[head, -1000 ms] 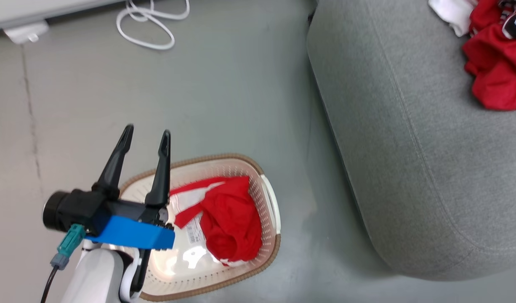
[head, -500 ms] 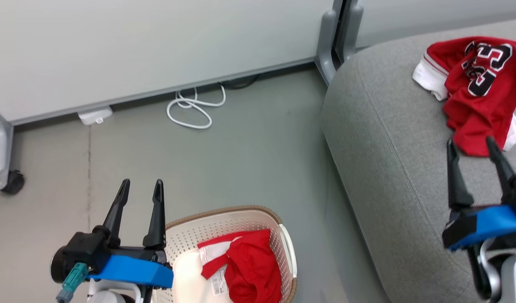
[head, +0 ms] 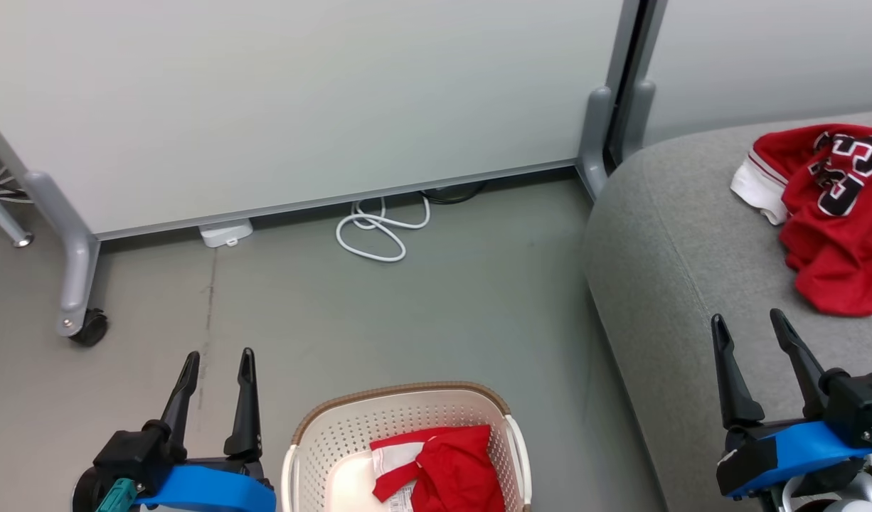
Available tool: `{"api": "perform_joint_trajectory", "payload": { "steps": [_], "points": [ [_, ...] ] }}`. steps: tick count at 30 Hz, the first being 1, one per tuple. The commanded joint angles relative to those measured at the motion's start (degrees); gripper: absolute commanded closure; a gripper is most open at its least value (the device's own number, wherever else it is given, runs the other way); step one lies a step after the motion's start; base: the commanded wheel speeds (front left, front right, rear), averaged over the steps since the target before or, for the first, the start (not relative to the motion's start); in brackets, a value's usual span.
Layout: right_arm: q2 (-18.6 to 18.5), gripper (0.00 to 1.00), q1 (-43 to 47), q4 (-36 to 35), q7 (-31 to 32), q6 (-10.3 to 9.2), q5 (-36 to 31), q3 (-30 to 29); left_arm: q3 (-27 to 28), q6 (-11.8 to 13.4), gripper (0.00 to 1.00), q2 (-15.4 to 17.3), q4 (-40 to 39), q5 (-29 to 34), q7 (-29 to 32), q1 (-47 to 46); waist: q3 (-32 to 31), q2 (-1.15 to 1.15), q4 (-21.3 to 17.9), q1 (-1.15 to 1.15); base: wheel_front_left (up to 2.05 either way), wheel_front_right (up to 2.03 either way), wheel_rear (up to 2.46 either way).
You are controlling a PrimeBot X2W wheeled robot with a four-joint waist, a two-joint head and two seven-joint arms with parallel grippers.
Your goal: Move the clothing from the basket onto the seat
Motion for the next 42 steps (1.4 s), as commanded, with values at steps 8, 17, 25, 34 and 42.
{"api": "perform_joint_trajectory", "payload": {
  "steps": [8, 17, 25, 34, 42],
  "points": [
    [0.08, 0.0, 1.43, 2.45, -1.81, 0.01, 0.53, 1.91, 2.47, -0.45, 0.0, -0.22, 1.35, 0.6, -0.26, 1.3, -1.41, 0.0, 3.55, 0.01, 0.0, 0.0, 0.0],
    [0.08, 0.0, 1.43, 4.78, -2.93, 0.01, 1.04, 3.45, 3.9, -0.54, 0.0, -0.21, 1.83, 1.09, -0.27, 1.72, -1.41, 0.0, 4.66, 0.01, 0.0, 0.0, 0.0],
    [0.09, 0.0, 0.82, 5.58, -3.43, 0.01, 1.53, 3.29, 3.72, -0.53, 0.0, -0.47, 1.65, 1.02, -0.27, 1.51, -0.92, 0.0, 4.43, 0.01, 0.0, 0.0, 0.0],
    [0.09, 0.0, -0.03, 5.68, -3.64, 0.01, 1.97, 4.52, 3.3, -0.53, 0.0, -0.2, 1.14, 0.75, -0.27, 0.6, 0.62, 0.0, 3.74, 0.01, 0.0, 0.0, 0.0],
    [0.09, 0.0, -1.64, 5.46, -4.17, 0.01, 2.32, 6.62, 1.76, -0.54, 0.0, -0.06, 2.73, -0.06, -0.27, -1.2, 3.95, 0.0, 1.49, 0.01, 0.0, 0.0, 0.0]
  ]
}}
